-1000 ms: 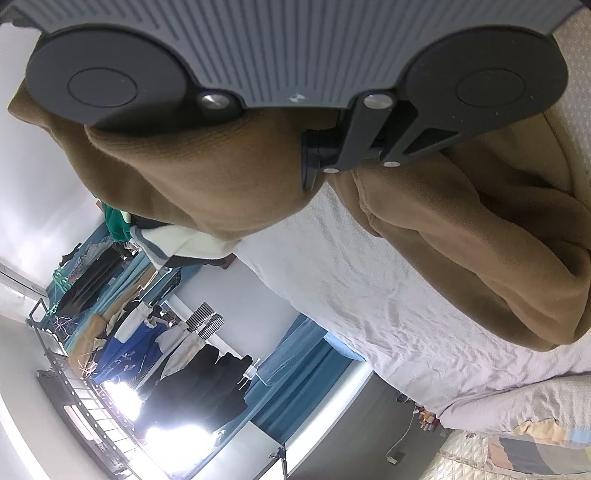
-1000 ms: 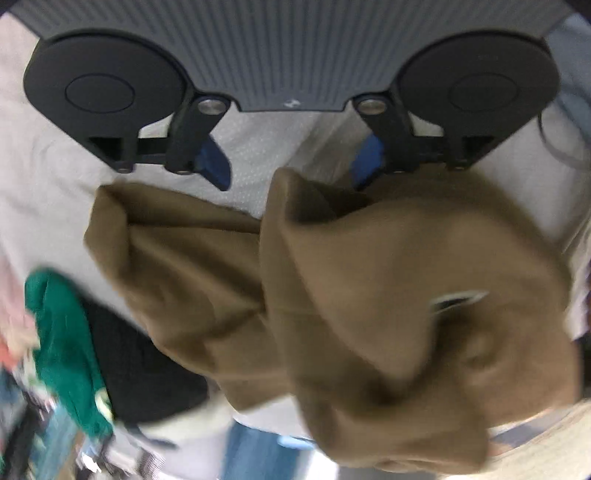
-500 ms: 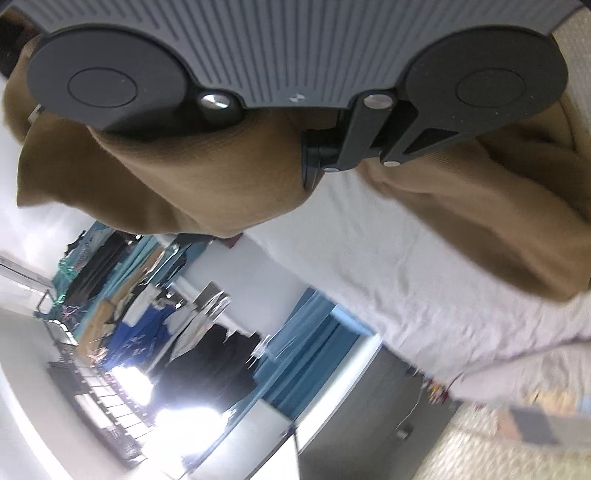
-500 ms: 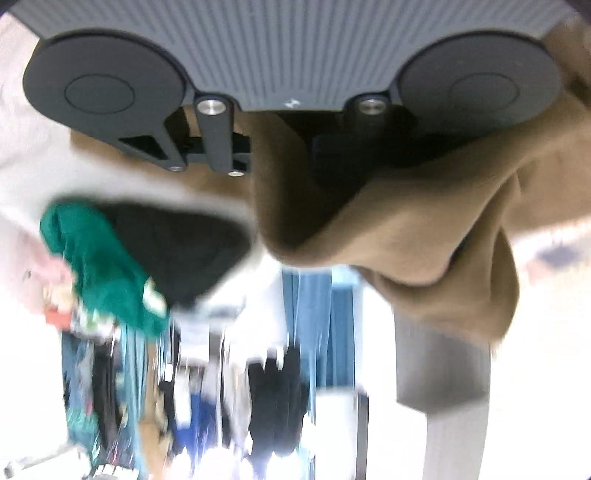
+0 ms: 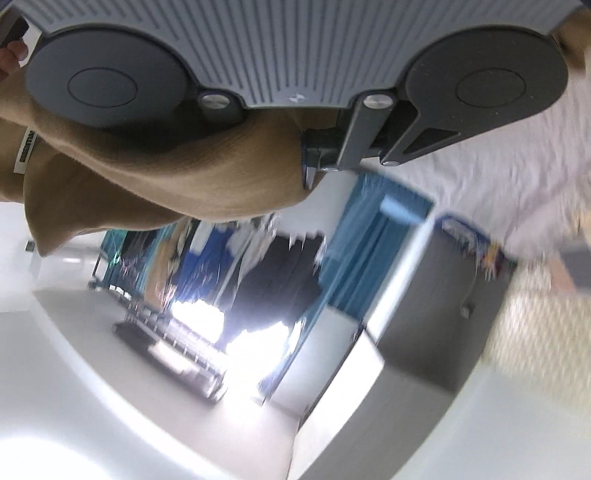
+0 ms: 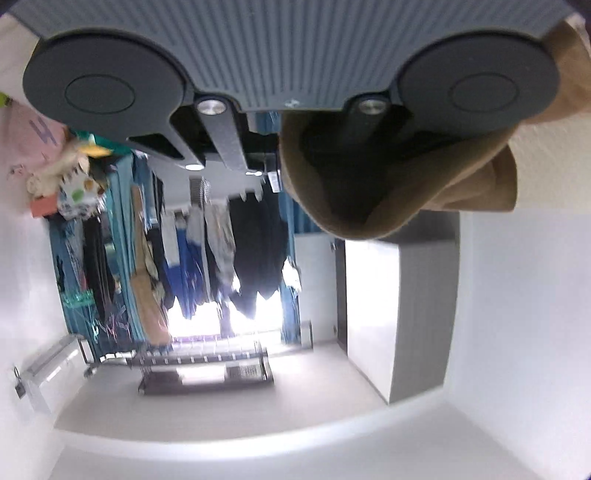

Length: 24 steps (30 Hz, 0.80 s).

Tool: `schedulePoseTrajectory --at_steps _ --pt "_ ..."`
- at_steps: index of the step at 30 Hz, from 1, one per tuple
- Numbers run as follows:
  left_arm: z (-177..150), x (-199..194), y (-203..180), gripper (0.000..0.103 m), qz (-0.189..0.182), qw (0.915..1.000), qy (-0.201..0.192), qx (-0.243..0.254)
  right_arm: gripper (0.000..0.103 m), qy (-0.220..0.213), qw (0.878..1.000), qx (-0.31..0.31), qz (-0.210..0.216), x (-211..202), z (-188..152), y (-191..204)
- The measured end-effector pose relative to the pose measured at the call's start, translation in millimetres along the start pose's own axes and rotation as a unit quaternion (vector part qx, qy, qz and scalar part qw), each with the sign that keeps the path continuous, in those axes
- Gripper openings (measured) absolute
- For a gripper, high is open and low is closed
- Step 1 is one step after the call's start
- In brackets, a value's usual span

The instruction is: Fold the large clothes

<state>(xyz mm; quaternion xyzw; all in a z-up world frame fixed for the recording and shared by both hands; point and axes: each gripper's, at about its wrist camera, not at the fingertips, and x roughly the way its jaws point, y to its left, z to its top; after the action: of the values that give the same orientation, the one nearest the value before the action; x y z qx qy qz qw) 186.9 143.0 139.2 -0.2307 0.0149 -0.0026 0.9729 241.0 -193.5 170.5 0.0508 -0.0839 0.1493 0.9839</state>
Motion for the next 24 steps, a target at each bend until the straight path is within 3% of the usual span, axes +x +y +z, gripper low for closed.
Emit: schedulePoseTrajectory --at_steps 5,10,17,21,24 --pt "80 -36 -43 0.006 -0.003 0.9991 -0.029 0.030 0.008 -0.041 0.999 0.002 0.023 -12 80 21" --pt "147 -81 -90 0.006 -0.023 0.9960 -0.059 0.064 0.008 -0.085 0.994 0.045 0.046 -34 149 26" --pt "229 -122 -150 0.007 -0.052 0.9871 -0.103 0.111 0.008 -0.128 0.990 0.033 0.045 -56 238 28" --pt "243 -101 -159 0.007 -0.043 0.9874 -0.086 0.126 0.008 -0.129 0.991 0.000 0.036 -35 252 28" --pt "226 -52 -136 0.007 -0.020 0.9931 -0.045 0.107 0.008 -0.088 0.996 -0.012 0.030 7 225 24"
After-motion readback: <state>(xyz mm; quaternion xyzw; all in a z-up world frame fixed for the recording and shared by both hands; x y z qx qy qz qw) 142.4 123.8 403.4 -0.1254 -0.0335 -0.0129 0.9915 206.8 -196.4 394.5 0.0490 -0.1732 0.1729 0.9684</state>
